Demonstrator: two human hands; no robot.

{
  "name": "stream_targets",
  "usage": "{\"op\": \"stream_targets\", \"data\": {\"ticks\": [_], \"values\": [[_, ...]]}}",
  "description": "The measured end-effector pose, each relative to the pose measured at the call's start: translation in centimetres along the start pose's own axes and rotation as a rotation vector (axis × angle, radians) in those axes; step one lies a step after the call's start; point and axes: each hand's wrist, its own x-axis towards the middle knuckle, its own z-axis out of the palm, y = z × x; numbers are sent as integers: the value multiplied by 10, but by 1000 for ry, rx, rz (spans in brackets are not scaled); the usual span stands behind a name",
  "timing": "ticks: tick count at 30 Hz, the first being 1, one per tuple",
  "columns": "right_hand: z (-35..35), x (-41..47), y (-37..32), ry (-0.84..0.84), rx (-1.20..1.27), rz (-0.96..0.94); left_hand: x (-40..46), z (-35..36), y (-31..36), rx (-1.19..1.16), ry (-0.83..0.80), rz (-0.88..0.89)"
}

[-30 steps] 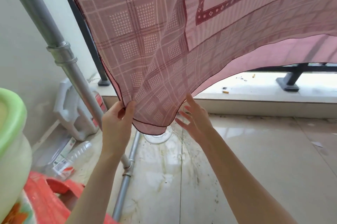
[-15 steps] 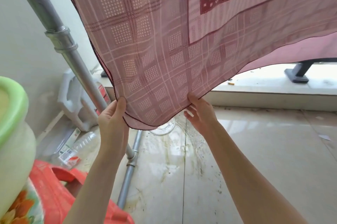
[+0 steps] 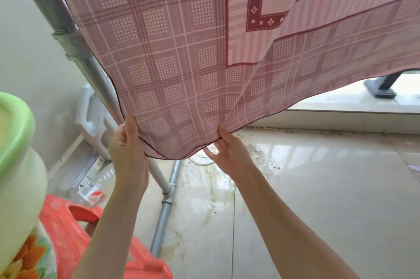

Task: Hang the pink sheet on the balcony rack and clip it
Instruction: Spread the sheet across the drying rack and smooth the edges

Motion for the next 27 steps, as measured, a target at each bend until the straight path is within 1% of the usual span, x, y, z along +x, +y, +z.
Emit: {"op": "stream_targets", "data": {"ticks": [2, 3, 5, 8, 10, 12, 14, 18, 20, 24, 27], "values": [[0, 0, 3, 21, 30, -27, 6, -6, -2, 51, 42, 15], [0, 0, 4, 35, 39, -39, 5, -7, -4, 68, 36, 7], [0, -1, 6, 49, 46, -61, 0, -8, -9, 103, -6, -13], [-1, 0, 10, 39, 20, -71, -14, -4, -17, 156, -112, -72], [0, -1, 13, 25, -1, -74, -21, 1, -23, 80, -137, -148], [0, -1, 15, 18, 1, -75, -25, 6, -29, -13, -118, -224], [0, -2, 16, 8, 1, -81, -26, 10, -31, -42, -102, -272], [-3, -2, 17, 15, -13, -90, -17, 9, -42, -230, 19, -426], [-5, -2, 19, 19, -3, -81, -16, 8, -47, -289, 46, -481], [-11, -1, 26, 34, -38, -72, -19, 9, -57, -474, 118, -561], [-11, -1, 31, 34, -50, -65, -17, 8, -58, -526, 140, -550]]}}
